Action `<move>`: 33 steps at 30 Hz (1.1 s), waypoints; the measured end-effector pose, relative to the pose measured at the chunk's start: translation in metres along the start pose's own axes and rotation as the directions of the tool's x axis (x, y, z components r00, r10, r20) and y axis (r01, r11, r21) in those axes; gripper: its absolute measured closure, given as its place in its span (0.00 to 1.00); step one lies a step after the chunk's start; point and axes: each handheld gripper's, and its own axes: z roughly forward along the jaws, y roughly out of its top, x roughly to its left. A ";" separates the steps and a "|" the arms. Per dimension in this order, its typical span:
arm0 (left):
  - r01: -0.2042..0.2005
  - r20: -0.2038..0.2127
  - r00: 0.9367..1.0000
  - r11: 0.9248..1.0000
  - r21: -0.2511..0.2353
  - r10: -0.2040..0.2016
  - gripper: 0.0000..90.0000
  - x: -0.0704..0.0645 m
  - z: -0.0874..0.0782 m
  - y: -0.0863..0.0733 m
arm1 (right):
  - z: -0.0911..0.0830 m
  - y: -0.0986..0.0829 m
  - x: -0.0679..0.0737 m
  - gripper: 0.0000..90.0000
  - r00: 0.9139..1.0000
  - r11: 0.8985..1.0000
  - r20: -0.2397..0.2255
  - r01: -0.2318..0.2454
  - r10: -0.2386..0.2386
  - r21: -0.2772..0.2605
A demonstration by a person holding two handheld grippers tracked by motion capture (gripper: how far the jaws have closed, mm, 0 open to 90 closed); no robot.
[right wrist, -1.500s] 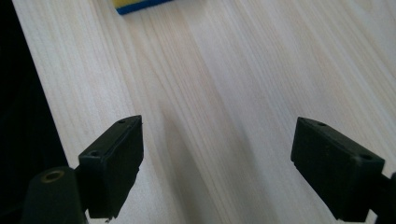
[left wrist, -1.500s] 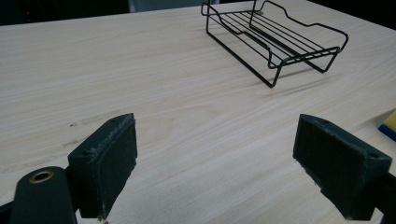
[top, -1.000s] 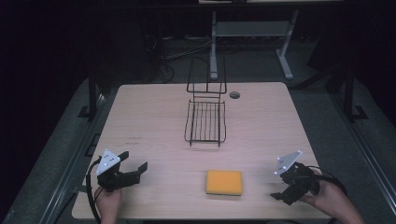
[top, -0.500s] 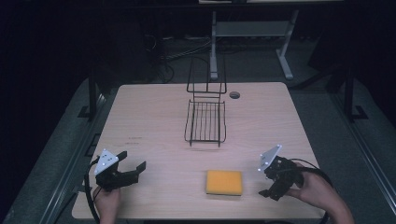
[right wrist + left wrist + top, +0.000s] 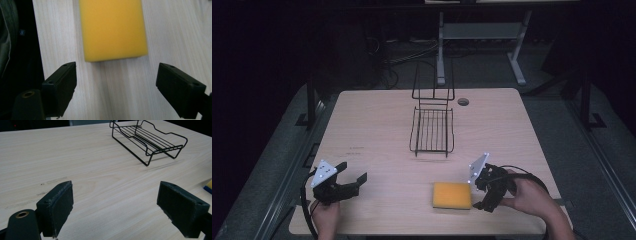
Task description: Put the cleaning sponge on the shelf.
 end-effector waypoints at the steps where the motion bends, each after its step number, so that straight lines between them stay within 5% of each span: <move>1: -0.001 0.000 1.000 1.000 0.002 0.001 0.14 0.000 0.000 0.000 | 0.001 0.002 0.000 0.19 1.000 1.000 -0.002 0.004 -0.004 0.000; 33: 0.001 0.005 1.000 1.000 -0.004 -0.001 0.14 -0.002 -0.002 0.000 | 0.022 0.047 0.004 0.17 0.996 0.996 -0.034 0.084 -0.083 0.031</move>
